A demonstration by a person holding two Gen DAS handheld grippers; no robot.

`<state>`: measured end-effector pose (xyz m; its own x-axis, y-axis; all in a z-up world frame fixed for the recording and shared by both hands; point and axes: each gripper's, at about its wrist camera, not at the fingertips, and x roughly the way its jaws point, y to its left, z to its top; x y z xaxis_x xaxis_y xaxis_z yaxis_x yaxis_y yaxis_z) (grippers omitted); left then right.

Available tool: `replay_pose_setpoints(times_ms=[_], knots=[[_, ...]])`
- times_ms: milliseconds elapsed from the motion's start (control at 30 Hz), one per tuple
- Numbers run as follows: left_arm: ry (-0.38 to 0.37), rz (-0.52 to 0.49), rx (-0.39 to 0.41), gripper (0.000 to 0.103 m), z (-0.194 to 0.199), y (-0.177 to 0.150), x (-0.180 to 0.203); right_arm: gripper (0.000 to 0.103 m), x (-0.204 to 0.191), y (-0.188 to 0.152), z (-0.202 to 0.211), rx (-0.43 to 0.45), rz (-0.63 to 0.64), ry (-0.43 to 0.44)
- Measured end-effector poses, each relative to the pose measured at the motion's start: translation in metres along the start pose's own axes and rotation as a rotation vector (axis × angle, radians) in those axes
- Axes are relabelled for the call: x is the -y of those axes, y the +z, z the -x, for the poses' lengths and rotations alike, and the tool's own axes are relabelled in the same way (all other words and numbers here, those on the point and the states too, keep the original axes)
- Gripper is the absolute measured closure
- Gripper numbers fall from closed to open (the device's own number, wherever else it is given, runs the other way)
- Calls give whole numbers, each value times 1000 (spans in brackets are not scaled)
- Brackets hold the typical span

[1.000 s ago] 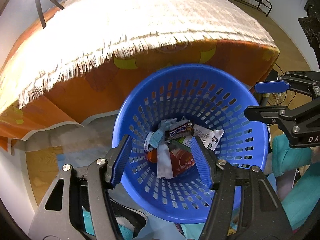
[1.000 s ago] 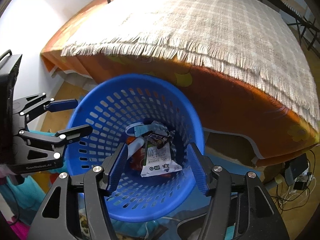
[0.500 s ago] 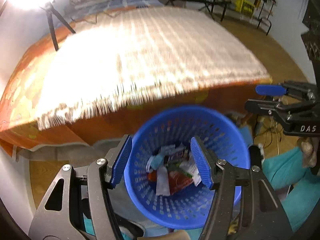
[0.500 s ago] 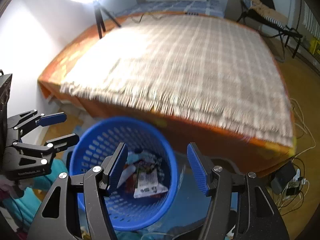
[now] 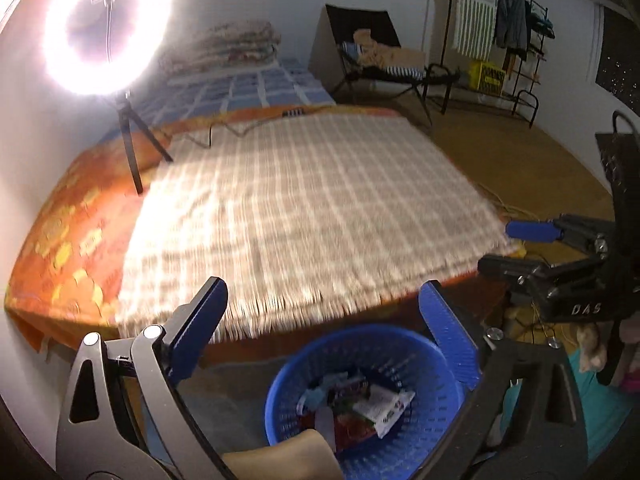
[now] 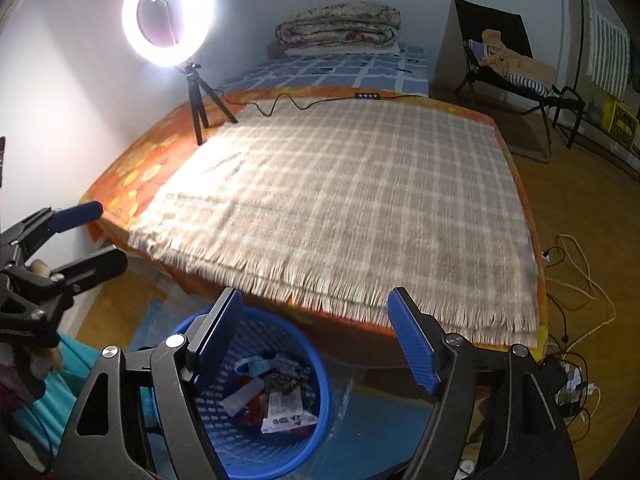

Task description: Collect trash

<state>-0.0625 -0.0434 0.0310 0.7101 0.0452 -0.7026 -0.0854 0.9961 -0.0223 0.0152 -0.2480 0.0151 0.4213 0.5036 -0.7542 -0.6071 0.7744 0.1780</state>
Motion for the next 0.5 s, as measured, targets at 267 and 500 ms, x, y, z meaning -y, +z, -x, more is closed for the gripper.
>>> replay_pose_setpoints(times_ms=[267,500], knots=[[12,-9,40,3,-3,35,-3,28,7,28,-9,24,-45,41],[11,34,26,3,-26,44,-18,28,17,40,-23,46,-68,45]])
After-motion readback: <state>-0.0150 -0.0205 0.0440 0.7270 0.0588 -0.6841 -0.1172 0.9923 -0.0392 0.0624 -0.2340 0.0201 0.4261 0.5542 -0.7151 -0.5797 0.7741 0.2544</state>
